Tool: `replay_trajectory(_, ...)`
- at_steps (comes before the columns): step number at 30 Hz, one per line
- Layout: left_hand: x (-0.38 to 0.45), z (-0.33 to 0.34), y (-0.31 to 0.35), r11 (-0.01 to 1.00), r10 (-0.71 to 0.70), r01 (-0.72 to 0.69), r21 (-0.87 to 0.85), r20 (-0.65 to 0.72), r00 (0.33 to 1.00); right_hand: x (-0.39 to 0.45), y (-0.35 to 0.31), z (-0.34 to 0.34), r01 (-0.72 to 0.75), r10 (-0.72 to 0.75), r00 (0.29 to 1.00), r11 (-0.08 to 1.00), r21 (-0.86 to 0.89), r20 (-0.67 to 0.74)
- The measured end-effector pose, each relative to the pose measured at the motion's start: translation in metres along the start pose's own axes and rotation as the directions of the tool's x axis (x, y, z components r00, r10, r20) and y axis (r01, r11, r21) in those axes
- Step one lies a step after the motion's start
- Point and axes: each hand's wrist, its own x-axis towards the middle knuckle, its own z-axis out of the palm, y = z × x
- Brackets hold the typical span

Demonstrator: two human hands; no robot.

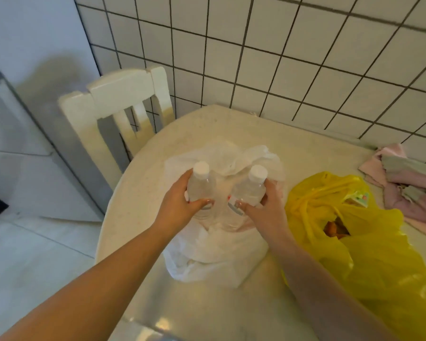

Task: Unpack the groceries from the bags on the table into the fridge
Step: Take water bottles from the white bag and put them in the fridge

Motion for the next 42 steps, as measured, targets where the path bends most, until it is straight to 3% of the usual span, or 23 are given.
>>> replay_trajectory(7,-0.075,-0.055,0.037,0.997,-0.02,-0.001,-0.083,-0.249,0.968,-0.041,-0.075,-0.015,0.217,-0.218,0.964,0.976,0.027,0.155)
replay_trajectory(15,-0.149,-0.146,0.07,0.998,-0.059,0.037,-0.06,-0.419,0.906,-0.085,-0.154,0.031,0.339,-0.388,0.832,0.921,0.191,0.397)
replay_trajectory(20,-0.22,-0.213,0.052,0.987,-0.157,0.148,-0.06,-0.53,0.834,-0.124,-0.198,0.098,0.4,-0.468,0.668,0.882,0.25,0.579)
replay_trajectory(24,-0.279,-0.273,0.035,0.976,-0.209,0.193,-0.099,-0.664,0.718,-0.166,-0.232,0.165,0.459,-0.485,0.495,0.85,0.256,0.721)
replay_trajectory(27,-0.32,-0.324,0.018,0.964,-0.256,0.218,-0.151,-0.743,0.618,-0.203,-0.262,0.22,0.477,-0.494,0.379,0.829,0.292,0.782)
replay_trajectory(31,-0.364,-0.405,-0.005,0.959,-0.254,0.255,-0.125,-0.781,0.57,-0.257,-0.306,0.298,0.456,-0.518,0.284,0.813,0.361,0.807)
replay_trajectory(36,-0.395,-0.509,-0.039,0.956,-0.242,0.273,-0.109,-0.821,0.517,-0.306,-0.358,0.384,0.438,-0.547,0.269,0.803,0.405,0.793)
replay_trajectory(42,-0.383,-0.609,-0.081,0.958,-0.226,0.273,-0.084,-0.808,0.544,-0.317,-0.404,0.471,0.413,-0.559,0.346,0.812,0.412,0.754)
